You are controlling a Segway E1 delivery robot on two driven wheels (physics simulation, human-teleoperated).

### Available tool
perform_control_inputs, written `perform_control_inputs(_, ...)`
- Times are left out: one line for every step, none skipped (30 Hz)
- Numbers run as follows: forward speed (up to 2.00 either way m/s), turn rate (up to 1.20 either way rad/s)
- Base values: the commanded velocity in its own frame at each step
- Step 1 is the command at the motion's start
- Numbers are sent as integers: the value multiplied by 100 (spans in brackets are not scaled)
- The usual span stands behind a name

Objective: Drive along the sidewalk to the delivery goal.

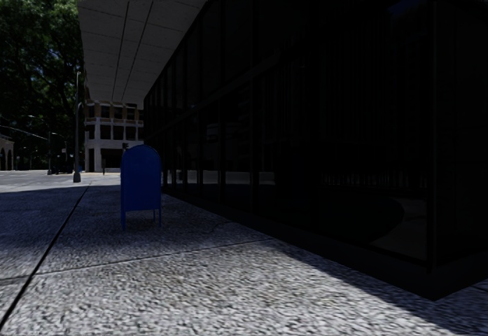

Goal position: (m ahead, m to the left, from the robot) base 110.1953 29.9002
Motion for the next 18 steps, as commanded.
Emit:
perform_control_inputs(200,40)
perform_control_inputs(200,40)
perform_control_inputs(200,41)
perform_control_inputs(200,41)
perform_control_inputs(200,43)
perform_control_inputs(200,45)
perform_control_inputs(200,48)
perform_control_inputs(198,50)
perform_control_inputs(184,53)
perform_control_inputs(173,54)
perform_control_inputs(157,59)
perform_control_inputs(155,61)
perform_control_inputs(154,62)
perform_control_inputs(154,62)
perform_control_inputs(154,62)
perform_control_inputs(154,62)
perform_control_inputs(147,65)
perform_control_inputs(137,68)
